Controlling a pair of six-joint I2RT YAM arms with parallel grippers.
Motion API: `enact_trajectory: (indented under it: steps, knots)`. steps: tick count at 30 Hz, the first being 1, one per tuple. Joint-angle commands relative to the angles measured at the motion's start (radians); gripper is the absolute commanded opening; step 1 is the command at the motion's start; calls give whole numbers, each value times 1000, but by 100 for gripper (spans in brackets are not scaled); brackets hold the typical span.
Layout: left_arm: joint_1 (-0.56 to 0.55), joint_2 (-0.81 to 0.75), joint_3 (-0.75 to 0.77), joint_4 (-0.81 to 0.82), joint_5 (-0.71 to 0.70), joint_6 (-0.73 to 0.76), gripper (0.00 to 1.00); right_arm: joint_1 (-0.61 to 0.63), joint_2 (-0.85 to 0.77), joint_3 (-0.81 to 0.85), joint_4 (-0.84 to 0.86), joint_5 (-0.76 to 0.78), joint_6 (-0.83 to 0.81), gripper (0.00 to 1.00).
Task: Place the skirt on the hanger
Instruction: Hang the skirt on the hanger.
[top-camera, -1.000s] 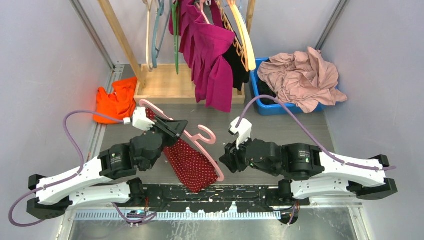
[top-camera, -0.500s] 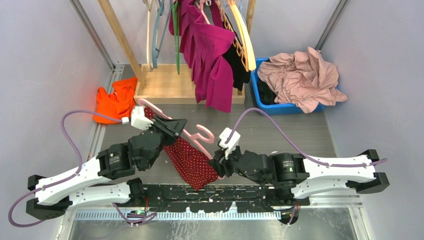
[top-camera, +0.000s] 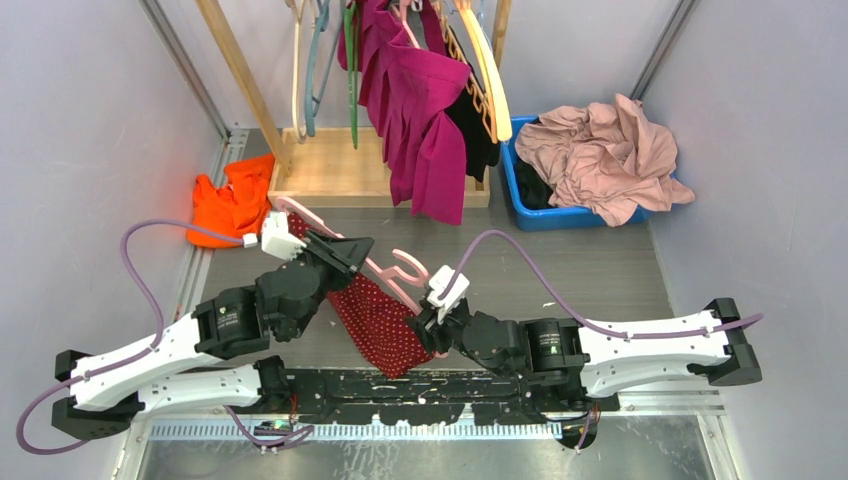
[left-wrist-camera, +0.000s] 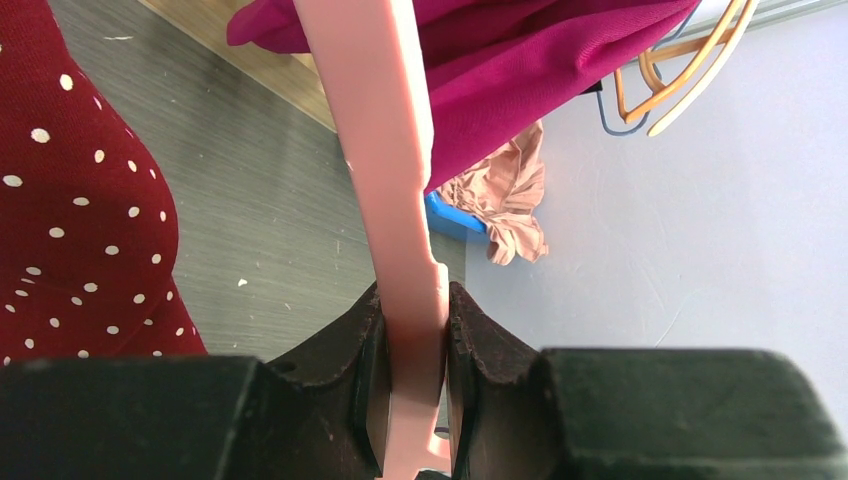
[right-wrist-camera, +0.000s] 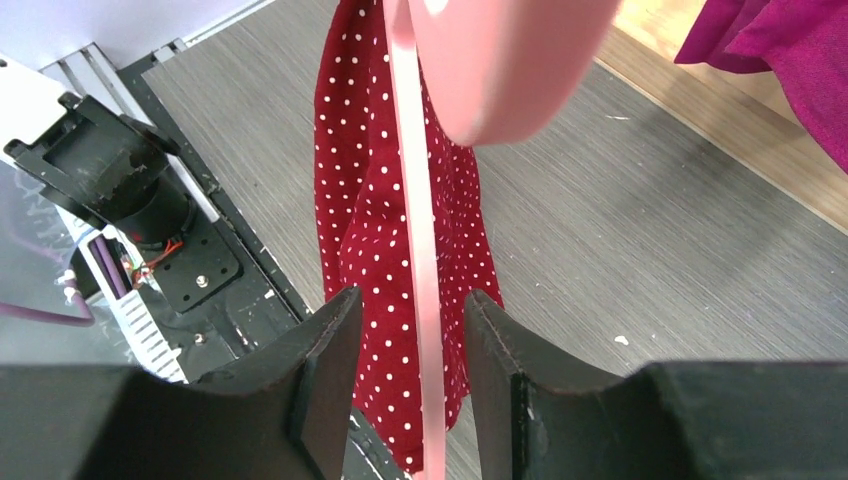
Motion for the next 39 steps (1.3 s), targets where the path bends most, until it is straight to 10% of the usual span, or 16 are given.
enact_trajectory:
  steps: [1, 13, 21, 39]
  knots:
    - [5, -27, 52, 91, -43, 3, 24, 5, -2, -11, 161, 46, -29, 46]
    - [5, -48, 31, 91, -43, -8, 24, -38, 76, -2, 225, -14, -13, 36]
    - [5, -60, 22, 81, -43, -10, 27, -52, 50, 41, 170, -35, 1, 2]
    - [4, -57, 289, -306, -71, 179, 54, -53, 142, 593, -408, -23, 104, 1]
